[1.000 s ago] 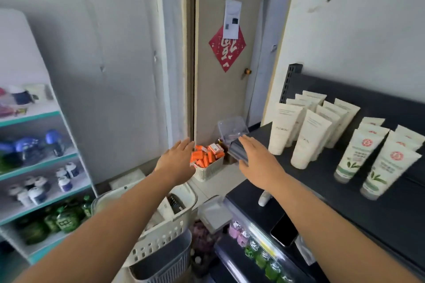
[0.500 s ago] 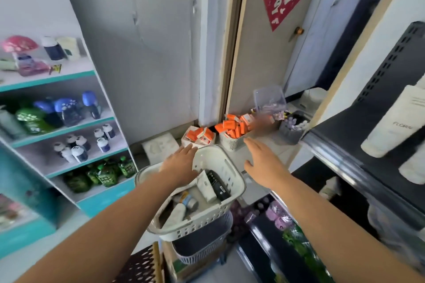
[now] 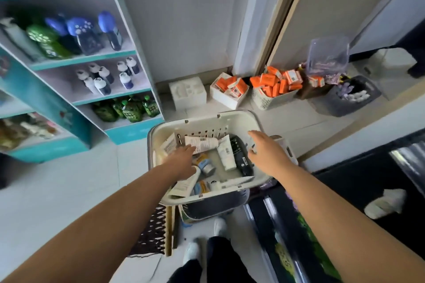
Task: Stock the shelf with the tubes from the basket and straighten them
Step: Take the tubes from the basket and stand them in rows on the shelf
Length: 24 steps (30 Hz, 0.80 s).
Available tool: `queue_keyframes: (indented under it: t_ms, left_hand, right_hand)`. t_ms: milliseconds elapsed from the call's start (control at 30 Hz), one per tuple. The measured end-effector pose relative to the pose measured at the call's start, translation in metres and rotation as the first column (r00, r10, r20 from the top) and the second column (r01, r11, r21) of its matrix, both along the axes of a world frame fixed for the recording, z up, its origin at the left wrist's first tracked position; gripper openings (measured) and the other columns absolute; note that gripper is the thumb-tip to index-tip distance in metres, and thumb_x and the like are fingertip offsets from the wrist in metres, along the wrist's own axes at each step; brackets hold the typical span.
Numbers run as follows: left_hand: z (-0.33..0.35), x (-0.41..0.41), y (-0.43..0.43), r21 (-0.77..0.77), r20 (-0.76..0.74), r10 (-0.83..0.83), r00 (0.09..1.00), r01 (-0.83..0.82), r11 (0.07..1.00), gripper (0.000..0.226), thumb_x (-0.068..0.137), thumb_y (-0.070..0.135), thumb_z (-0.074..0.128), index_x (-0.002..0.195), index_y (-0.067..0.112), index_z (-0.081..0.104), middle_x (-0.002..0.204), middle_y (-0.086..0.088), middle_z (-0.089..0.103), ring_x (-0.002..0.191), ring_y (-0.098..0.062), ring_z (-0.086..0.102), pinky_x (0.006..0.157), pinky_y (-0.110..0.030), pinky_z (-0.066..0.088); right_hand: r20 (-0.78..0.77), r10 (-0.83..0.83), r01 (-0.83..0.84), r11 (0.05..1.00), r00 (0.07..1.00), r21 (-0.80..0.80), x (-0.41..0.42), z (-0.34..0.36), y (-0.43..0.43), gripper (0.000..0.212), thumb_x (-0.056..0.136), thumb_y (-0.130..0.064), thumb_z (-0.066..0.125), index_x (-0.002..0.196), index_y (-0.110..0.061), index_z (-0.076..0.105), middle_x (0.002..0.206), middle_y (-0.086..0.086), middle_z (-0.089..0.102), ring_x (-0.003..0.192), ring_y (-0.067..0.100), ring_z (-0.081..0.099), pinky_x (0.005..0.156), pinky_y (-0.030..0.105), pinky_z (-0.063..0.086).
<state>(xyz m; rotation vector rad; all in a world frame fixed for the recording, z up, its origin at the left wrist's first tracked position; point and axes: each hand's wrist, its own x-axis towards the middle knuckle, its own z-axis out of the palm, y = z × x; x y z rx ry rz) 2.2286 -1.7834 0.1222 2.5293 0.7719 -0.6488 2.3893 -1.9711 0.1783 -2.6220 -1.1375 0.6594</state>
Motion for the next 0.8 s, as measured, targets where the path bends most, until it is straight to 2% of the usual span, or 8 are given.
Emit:
queue_keyframes:
  t_ms: [133, 267, 367, 433, 533, 667, 800]
  left_hand:
    - [-0.033, -0.001, -0.002, -0.083, -0.066, 0.104, 0.992, -0.11, 0.991, 0.057, 0.085, 0.022, 0.064, 0.138, 0.016, 0.043, 0.135, -0.008, 0.053, 0.119, -0.027, 0.053, 0.095, -0.035, 0.045]
    - [-0.057, 0.006, -0.007, -0.109, -0.149, 0.087, 0.985, -0.104, 0.989, 0.048, 0.086, 0.025, 0.062, 0.131, 0.019, 0.049, 0.127, -0.004, 0.057, 0.113, -0.024, 0.057, 0.09, -0.035, 0.049]
    - [-0.078, 0.005, -0.017, -0.144, -0.229, 0.041, 0.973, -0.075, 0.987, 0.042, 0.084, 0.028, 0.06, 0.125, 0.024, 0.053, 0.123, -0.003, 0.058, 0.107, -0.024, 0.057, 0.085, -0.038, 0.051]
    - [-0.087, 0.006, -0.022, -0.109, -0.241, 0.048, 0.969, -0.077, 0.991, 0.04, 0.084, 0.028, 0.057, 0.124, 0.026, 0.054, 0.121, -0.002, 0.055, 0.108, -0.024, 0.052, 0.081, -0.036, 0.045]
    - [-0.095, 0.011, -0.028, 0.009, -0.226, -0.032, 0.974, 0.035, 0.999, 0.036, 0.087, 0.025, 0.054, 0.123, 0.027, 0.057, 0.123, -0.001, 0.053, 0.114, -0.026, 0.044, 0.088, -0.04, 0.039]
    - [-0.104, 0.014, -0.039, -0.069, -0.238, -0.158, 0.958, 0.145, 0.987, 0.036, 0.088, 0.027, 0.051, 0.122, 0.032, 0.06, 0.123, 0.001, 0.055, 0.119, -0.028, 0.039, 0.096, -0.044, 0.034]
    - [-0.11, 0.02, -0.046, -0.103, -0.232, -0.141, 0.962, 0.12, 0.987, 0.03, 0.088, 0.031, 0.048, 0.114, 0.028, 0.062, 0.119, 0.0, 0.06, 0.117, -0.028, 0.041, 0.095, -0.046, 0.031]
  right_hand:
    - [-0.122, 0.011, -0.022, 0.995, 0.992, -0.096, 0.012, -0.038, 0.013, 0.057, 0.094, -0.019, 0.053, 0.147, -0.012, 0.034, 0.15, 0.007, 0.04, 0.132, 0.026, 0.045, 0.107, 0.038, 0.039]
    - [-0.209, 0.005, -0.058, 0.967, 0.978, -0.249, 0.023, -0.074, 0.019, 0.046, 0.093, -0.019, 0.057, 0.136, -0.01, 0.047, 0.129, 0.01, 0.057, 0.111, 0.026, 0.058, 0.09, 0.035, 0.049]
    - [-0.259, 0.078, -0.19, 0.877, 0.963, -0.441, 0.022, -0.097, 0.02, 0.039, 0.092, -0.024, 0.058, 0.129, -0.013, 0.052, 0.121, 0.009, 0.061, 0.101, 0.024, 0.057, 0.082, 0.033, 0.047]
    - [-0.315, 0.114, -0.267, 0.823, 0.942, -0.501, 0.017, -0.112, 0.023, 0.033, 0.093, -0.02, 0.056, 0.124, -0.01, 0.055, 0.119, 0.01, 0.062, 0.098, 0.024, 0.059, 0.075, 0.03, 0.043]
    - [-0.359, 0.149, -0.338, 0.761, 0.922, -0.553, 0.011, -0.131, 0.028, 0.029, 0.093, -0.013, 0.052, 0.12, -0.006, 0.059, 0.116, 0.012, 0.064, 0.1, 0.026, 0.062, 0.074, 0.031, 0.044]
    - [-0.353, 0.165, -0.363, 0.695, 0.921, -0.621, 0.013, -0.151, 0.032, 0.033, 0.089, -0.009, 0.056, 0.121, -0.006, 0.062, 0.117, 0.012, 0.065, 0.102, 0.028, 0.064, 0.077, 0.032, 0.047]
    - [-0.344, 0.215, -0.397, 0.648, 0.914, -0.649, 0.018, -0.165, 0.035, 0.036, 0.086, -0.009, 0.06, 0.123, -0.009, 0.061, 0.116, 0.012, 0.065, 0.102, 0.029, 0.063, 0.084, 0.038, 0.051]
